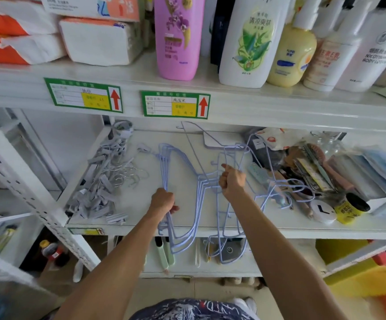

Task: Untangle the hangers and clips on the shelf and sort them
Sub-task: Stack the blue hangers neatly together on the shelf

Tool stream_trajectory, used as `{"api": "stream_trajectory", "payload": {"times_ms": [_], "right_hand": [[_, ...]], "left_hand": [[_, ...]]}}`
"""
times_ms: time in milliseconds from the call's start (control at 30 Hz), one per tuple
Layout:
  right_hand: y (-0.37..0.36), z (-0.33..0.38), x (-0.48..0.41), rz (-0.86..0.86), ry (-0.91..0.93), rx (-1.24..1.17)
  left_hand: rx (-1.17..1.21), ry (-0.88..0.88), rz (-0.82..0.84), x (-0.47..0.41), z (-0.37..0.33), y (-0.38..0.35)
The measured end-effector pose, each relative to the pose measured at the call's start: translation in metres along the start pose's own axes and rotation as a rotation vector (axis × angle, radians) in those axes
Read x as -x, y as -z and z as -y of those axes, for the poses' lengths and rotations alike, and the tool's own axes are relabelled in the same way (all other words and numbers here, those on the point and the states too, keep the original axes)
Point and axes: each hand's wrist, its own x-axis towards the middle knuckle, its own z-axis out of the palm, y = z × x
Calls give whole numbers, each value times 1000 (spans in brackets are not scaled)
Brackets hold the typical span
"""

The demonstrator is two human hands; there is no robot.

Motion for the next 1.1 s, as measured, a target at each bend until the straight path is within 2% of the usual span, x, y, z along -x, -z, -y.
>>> {"api": "stream_trajectory", "payload": {"times_ms": [133, 433, 733, 933, 1100], "right_hand": [[-7, -8, -4, 25, 18, -3], [4, 11, -39, 273, -137, 202], [10, 16, -60, 418, -222, 348], [17, 22, -80, 577, -376, 373], [2, 29, -89, 679, -509, 528]], "left_hand": [[71, -7, 13, -11, 1, 7], [114, -30, 91, -14, 13, 13], [-27, -46, 96, -14, 10, 14], [-213, -106, 139, -2, 9, 13], [-178, -53, 124, -2, 2, 21]]}}
